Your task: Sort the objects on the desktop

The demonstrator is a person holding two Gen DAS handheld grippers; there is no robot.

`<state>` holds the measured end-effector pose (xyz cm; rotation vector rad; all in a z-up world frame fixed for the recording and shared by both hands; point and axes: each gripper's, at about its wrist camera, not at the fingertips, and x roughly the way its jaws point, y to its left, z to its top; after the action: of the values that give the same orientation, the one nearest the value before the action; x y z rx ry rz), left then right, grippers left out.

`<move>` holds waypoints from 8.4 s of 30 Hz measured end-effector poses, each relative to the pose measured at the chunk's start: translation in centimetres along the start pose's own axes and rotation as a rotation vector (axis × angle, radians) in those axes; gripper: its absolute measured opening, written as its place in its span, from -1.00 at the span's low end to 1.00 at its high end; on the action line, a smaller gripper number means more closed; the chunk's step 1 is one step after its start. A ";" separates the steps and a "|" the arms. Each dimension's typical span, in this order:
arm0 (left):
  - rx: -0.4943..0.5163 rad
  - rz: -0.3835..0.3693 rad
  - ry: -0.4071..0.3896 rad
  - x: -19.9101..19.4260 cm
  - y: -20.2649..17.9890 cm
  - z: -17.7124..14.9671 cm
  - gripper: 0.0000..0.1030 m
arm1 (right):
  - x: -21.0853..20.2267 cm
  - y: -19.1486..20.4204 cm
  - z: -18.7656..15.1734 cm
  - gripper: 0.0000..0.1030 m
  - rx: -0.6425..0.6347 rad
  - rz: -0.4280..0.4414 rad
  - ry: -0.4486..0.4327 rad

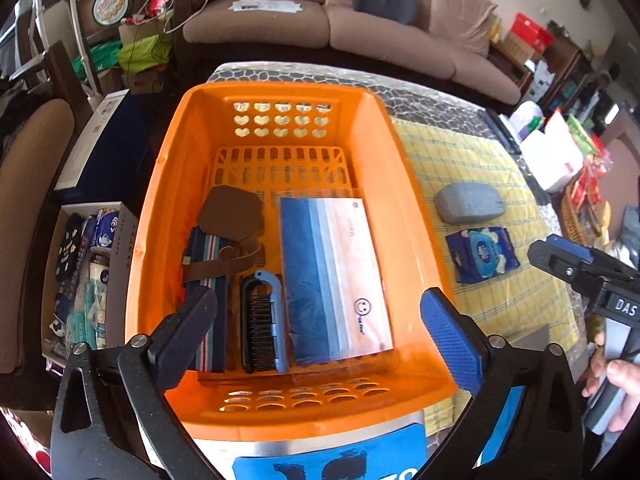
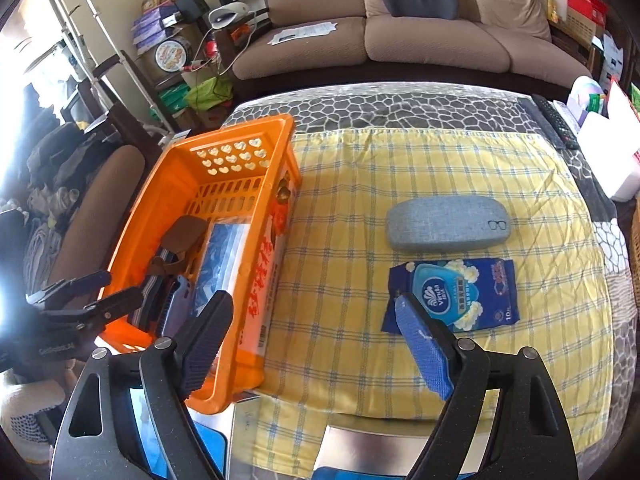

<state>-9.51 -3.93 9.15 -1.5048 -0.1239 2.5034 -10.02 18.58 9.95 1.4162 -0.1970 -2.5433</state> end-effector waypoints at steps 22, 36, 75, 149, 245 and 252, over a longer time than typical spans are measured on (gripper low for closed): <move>0.192 -0.002 -0.017 3.5 -11.5 4.5 1.00 | -0.8 -11.4 1.7 1.00 0.054 -0.166 0.010; 0.242 -0.113 0.096 13.0 -18.3 7.9 1.00 | 5.1 -20.4 5.5 1.00 0.153 -0.123 0.062; 0.124 -0.145 0.237 23.3 -20.5 7.8 0.66 | 12.5 -24.6 4.7 0.34 0.370 0.177 0.127; -0.005 -0.088 0.019 11.0 7.4 11.5 0.57 | 16.6 7.5 13.0 -0.11 -0.074 0.142 0.150; 0.199 -0.107 0.247 18.0 -20.8 1.3 0.29 | 6.9 -23.1 -2.9 0.24 0.199 0.005 0.176; 0.204 -0.130 0.278 19.6 -21.2 0.8 0.29 | 7.9 -22.5 -2.8 0.24 0.191 0.023 0.183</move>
<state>-16.06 21.22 -3.53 -1.6795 0.0742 2.1115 -14.60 38.28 -3.07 1.6955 -0.4317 -2.4125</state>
